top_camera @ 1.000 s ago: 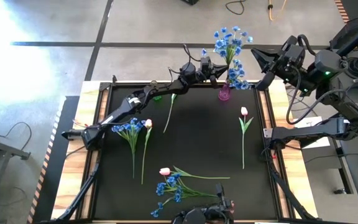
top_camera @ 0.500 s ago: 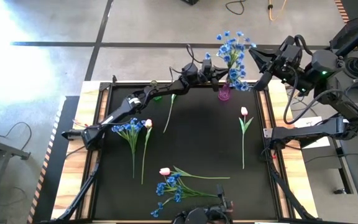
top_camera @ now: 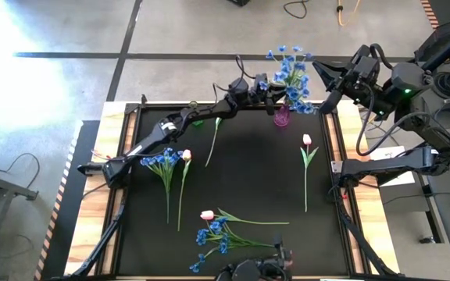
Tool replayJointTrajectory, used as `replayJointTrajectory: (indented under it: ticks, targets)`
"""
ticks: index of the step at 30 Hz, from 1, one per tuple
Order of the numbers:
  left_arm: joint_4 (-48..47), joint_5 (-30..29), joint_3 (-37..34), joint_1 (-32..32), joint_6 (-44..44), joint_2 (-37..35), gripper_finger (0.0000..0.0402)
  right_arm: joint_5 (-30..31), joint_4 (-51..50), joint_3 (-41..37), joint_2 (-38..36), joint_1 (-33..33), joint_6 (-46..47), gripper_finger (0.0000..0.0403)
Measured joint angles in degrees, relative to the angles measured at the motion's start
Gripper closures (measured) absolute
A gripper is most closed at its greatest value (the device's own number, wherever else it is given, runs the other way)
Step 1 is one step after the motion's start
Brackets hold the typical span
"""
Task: Sort flowers into vase by color
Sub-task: Put the blue flowers into the violet vase
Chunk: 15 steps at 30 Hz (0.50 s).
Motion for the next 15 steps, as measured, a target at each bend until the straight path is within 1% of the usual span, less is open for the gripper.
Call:
replayJointTrajectory:
  ticks: [3, 7, 11, 15]
  targets:
    - [0.0, 0.9, 0.0, 0.1, 0.0, -0.1, 0.0306, 0.0, 0.0, 0.0, 0.0, 0.0, 0.0, 0.0390]
    - [0.3, 3.8, 0.0, 0.2, -1.1, -0.4, 0.0295, 0.0, 0.0, 0.0, 0.0, 0.0, 0.0, 0.0390]
    - [0.4, 5.8, 0.1, 0.5, -2.6, -0.9, 0.0298, 0.0, 0.0, 0.0, 0.0, 0.0, -0.2, 0.0390]
    - [-0.2, 5.9, 0.1, 0.9, -2.6, -0.9, 0.0315, 0.0, 0.0, 0.0, 0.0, 0.0, -0.3, 0.0390]
